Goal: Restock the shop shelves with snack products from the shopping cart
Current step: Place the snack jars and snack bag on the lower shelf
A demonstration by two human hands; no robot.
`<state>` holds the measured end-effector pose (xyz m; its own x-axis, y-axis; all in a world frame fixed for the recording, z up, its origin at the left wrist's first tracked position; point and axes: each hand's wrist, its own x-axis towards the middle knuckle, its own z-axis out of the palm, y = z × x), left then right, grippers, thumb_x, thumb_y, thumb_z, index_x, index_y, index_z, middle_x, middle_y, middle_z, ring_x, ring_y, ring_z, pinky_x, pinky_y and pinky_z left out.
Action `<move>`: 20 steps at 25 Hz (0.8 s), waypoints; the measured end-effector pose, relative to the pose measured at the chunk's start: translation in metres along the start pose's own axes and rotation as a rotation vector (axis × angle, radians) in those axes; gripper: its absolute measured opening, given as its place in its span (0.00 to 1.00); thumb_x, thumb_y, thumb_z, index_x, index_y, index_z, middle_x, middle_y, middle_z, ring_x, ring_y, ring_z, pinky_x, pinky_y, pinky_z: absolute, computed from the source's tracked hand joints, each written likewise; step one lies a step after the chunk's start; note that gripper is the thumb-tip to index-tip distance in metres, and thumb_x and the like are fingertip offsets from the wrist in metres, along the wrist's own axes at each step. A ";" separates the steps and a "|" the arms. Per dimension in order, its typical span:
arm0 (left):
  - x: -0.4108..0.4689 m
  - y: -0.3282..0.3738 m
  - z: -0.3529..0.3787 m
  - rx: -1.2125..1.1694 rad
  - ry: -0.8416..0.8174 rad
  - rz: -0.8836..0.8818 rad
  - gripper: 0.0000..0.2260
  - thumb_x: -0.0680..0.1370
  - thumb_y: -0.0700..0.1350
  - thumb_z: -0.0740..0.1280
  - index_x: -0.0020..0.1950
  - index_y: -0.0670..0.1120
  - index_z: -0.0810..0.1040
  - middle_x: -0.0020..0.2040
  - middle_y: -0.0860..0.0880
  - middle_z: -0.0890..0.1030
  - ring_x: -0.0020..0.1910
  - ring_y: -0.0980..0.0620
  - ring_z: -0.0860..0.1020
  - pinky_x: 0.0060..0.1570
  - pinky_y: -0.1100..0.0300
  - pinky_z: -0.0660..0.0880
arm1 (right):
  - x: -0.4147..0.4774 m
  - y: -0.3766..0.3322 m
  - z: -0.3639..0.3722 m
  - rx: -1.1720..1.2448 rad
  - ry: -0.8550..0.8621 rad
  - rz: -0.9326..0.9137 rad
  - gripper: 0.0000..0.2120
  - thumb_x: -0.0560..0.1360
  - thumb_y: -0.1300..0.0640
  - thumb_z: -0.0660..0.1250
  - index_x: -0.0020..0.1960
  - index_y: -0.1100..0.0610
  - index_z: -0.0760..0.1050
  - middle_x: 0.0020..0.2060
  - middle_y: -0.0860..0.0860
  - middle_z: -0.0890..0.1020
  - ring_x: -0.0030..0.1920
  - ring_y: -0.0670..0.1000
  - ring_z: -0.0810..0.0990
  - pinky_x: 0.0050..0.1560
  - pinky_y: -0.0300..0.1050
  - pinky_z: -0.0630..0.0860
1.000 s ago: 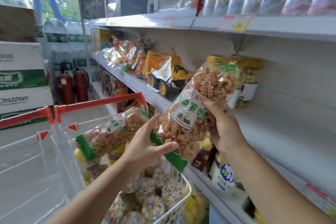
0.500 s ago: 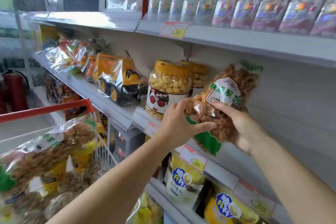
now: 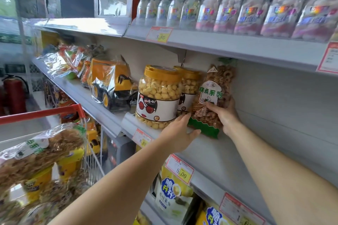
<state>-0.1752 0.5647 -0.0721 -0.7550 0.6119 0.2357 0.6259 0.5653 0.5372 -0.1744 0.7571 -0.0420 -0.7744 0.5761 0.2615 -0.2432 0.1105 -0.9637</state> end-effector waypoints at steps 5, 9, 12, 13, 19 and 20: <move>-0.004 0.003 0.001 0.066 0.035 0.014 0.32 0.82 0.59 0.59 0.82 0.48 0.53 0.81 0.49 0.57 0.76 0.48 0.63 0.72 0.54 0.63 | -0.002 0.009 0.008 -0.132 0.121 -0.002 0.48 0.66 0.48 0.79 0.78 0.48 0.54 0.71 0.52 0.71 0.69 0.56 0.71 0.69 0.56 0.69; -0.028 -0.009 -0.016 -0.070 0.190 0.102 0.24 0.83 0.52 0.62 0.78 0.51 0.63 0.76 0.52 0.66 0.72 0.52 0.68 0.69 0.59 0.66 | -0.023 -0.008 0.016 -0.522 0.372 -0.039 0.44 0.72 0.42 0.73 0.78 0.55 0.53 0.71 0.61 0.66 0.70 0.62 0.67 0.65 0.57 0.69; -0.063 -0.045 -0.042 -0.106 0.393 0.120 0.18 0.82 0.45 0.64 0.72 0.53 0.73 0.67 0.58 0.73 0.62 0.61 0.72 0.61 0.66 0.67 | -0.052 -0.022 0.035 -0.640 0.519 -0.513 0.24 0.77 0.51 0.67 0.69 0.59 0.67 0.60 0.60 0.73 0.61 0.60 0.71 0.55 0.51 0.70; -0.075 -0.064 -0.052 -0.106 0.459 0.096 0.16 0.82 0.43 0.64 0.70 0.53 0.75 0.65 0.59 0.74 0.59 0.61 0.73 0.60 0.67 0.67 | -0.065 -0.025 0.046 -0.596 0.481 -0.659 0.19 0.77 0.53 0.66 0.65 0.59 0.70 0.54 0.57 0.75 0.56 0.58 0.73 0.52 0.49 0.72; -0.153 -0.201 -0.104 0.051 0.657 -0.282 0.18 0.78 0.44 0.69 0.68 0.48 0.77 0.67 0.48 0.76 0.65 0.44 0.75 0.63 0.51 0.71 | -0.166 -0.007 0.161 -0.272 -0.199 -0.466 0.08 0.80 0.56 0.62 0.58 0.51 0.69 0.41 0.49 0.74 0.40 0.43 0.75 0.43 0.30 0.72; -0.167 -0.220 -0.111 0.127 0.626 -0.361 0.22 0.78 0.49 0.69 0.72 0.48 0.74 0.71 0.46 0.72 0.70 0.43 0.70 0.68 0.50 0.67 | -0.177 0.006 0.183 -0.255 -0.314 -0.303 0.08 0.81 0.54 0.62 0.60 0.50 0.68 0.43 0.49 0.75 0.42 0.45 0.77 0.45 0.36 0.76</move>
<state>-0.2084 0.2763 -0.1399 -0.8650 -0.0338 0.5006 0.3061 0.7550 0.5799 -0.1457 0.5078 -0.0839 -0.8389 0.2206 0.4975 -0.3641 0.4520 -0.8143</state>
